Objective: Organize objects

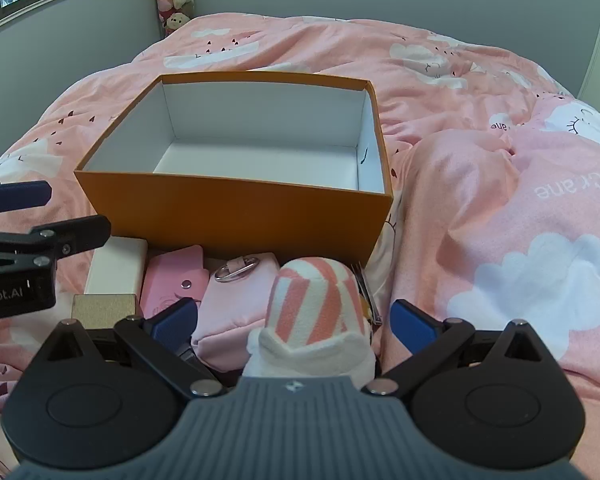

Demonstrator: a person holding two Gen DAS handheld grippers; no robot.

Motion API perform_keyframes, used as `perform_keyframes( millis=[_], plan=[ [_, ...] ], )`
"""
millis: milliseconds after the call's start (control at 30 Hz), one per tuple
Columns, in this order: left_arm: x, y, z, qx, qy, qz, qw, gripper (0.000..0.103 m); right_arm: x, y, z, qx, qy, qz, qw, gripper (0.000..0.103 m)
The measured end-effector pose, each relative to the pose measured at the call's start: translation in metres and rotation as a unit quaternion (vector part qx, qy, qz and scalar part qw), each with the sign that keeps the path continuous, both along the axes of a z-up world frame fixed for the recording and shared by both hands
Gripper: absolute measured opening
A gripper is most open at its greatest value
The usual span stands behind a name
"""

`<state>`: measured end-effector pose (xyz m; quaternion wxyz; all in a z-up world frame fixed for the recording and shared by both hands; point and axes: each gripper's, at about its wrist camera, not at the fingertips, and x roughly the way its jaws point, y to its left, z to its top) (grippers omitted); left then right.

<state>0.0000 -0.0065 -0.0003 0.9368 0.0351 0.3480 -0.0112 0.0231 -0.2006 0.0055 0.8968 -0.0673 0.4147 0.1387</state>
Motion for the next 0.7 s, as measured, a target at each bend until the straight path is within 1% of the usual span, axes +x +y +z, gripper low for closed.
perform_keyframes(
  millis=[367,700],
  plan=[
    [0.0008,0.0012,-0.0038,0.0,0.013,0.0,0.9999,0.089,0.0006,0.0002,-0.0012,-0.001,0.004,0.001,1.0,0.102],
    [0.0002,0.0009,-0.0046,0.0,0.016,-0.001,0.9999,0.089,0.0005,0.0004,-0.0018,0.0,0.007,0.001,1.0,0.102]
  ],
)
